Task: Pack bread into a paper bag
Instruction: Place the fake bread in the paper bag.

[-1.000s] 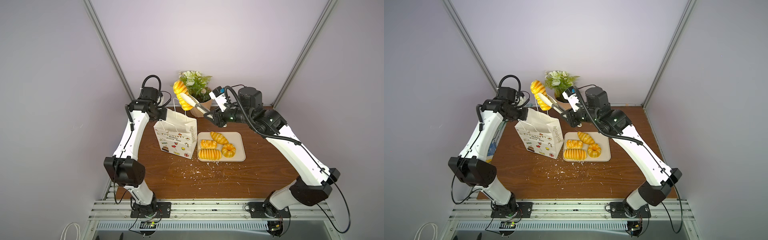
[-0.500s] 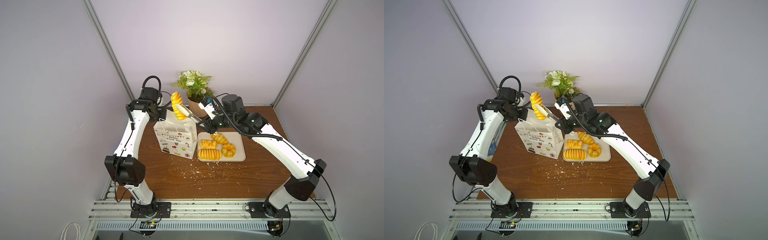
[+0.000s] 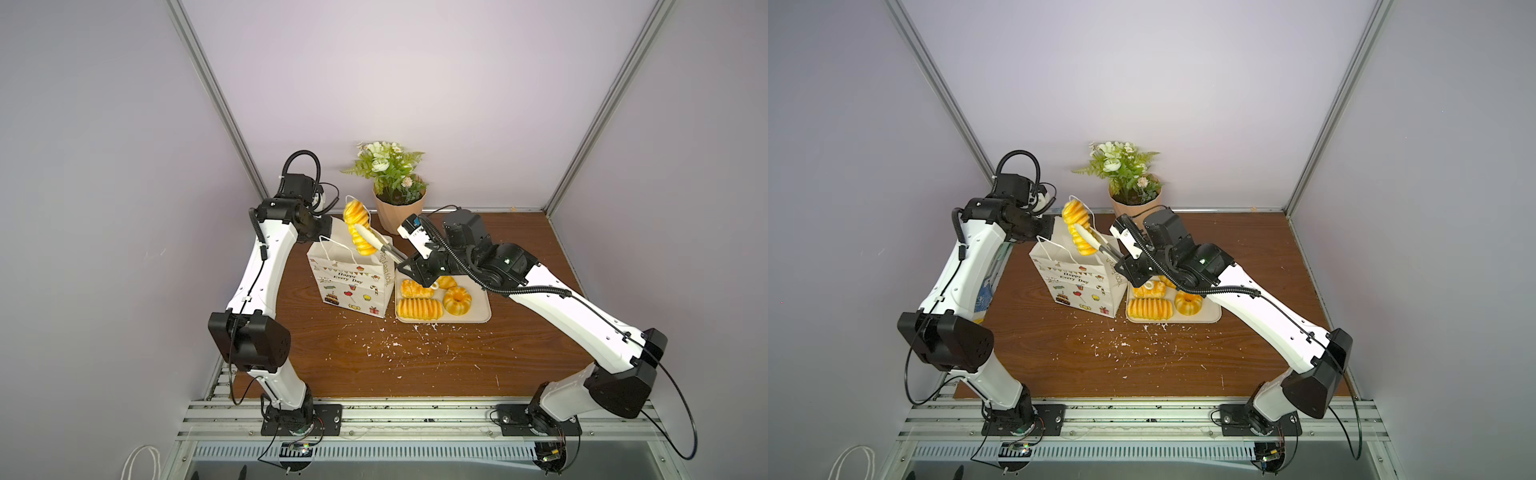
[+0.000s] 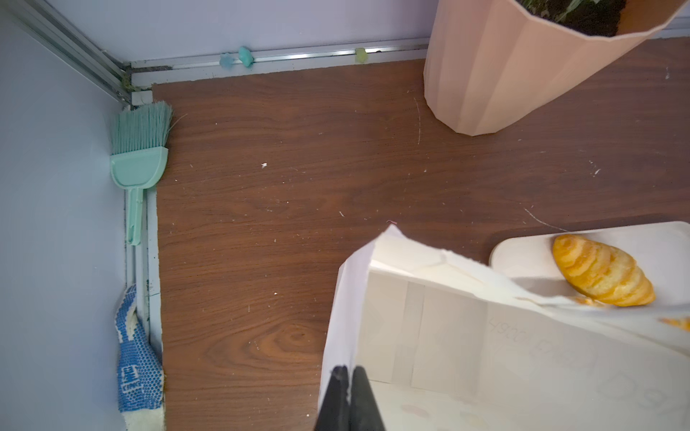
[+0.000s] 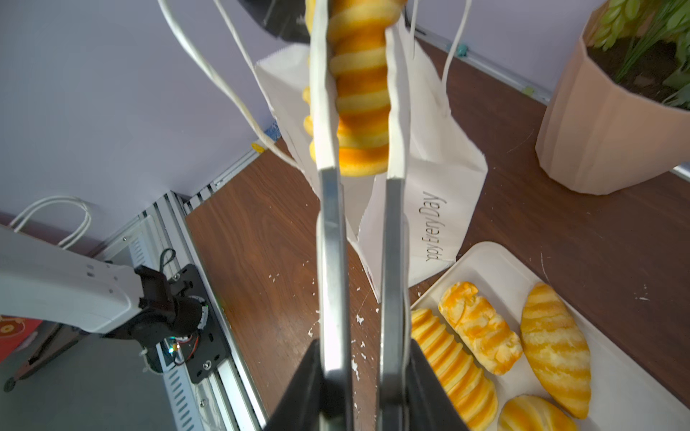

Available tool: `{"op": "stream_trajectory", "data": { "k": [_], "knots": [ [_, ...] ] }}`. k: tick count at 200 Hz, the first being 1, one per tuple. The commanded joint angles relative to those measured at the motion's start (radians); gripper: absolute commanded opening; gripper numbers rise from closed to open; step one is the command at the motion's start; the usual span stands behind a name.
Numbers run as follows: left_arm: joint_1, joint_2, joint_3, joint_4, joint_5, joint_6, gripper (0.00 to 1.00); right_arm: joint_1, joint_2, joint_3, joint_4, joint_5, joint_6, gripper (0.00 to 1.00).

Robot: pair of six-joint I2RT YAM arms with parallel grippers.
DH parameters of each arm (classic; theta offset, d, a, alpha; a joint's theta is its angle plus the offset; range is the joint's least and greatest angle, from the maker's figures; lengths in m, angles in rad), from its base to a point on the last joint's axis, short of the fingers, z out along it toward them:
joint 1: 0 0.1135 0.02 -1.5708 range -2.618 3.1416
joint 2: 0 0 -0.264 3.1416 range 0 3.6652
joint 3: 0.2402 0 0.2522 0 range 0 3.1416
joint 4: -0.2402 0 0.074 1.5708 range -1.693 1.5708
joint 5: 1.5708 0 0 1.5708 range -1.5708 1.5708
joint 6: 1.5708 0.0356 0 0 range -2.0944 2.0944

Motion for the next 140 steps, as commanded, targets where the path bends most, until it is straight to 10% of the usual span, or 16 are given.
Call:
{"op": "stream_trajectory", "data": {
  "k": [1, 140],
  "knots": [
    [0.013, -0.030, 0.002, -0.003, 0.037, -0.008, 0.01, 0.004, -0.043, -0.033, 0.036, 0.032, -0.009, 0.03],
    [0.013, -0.035, -0.022, -0.003, 0.067, -0.002, 0.02, 0.003, 0.157, 0.246, -0.059, -0.011, -0.099, 0.03]
  ]
}}
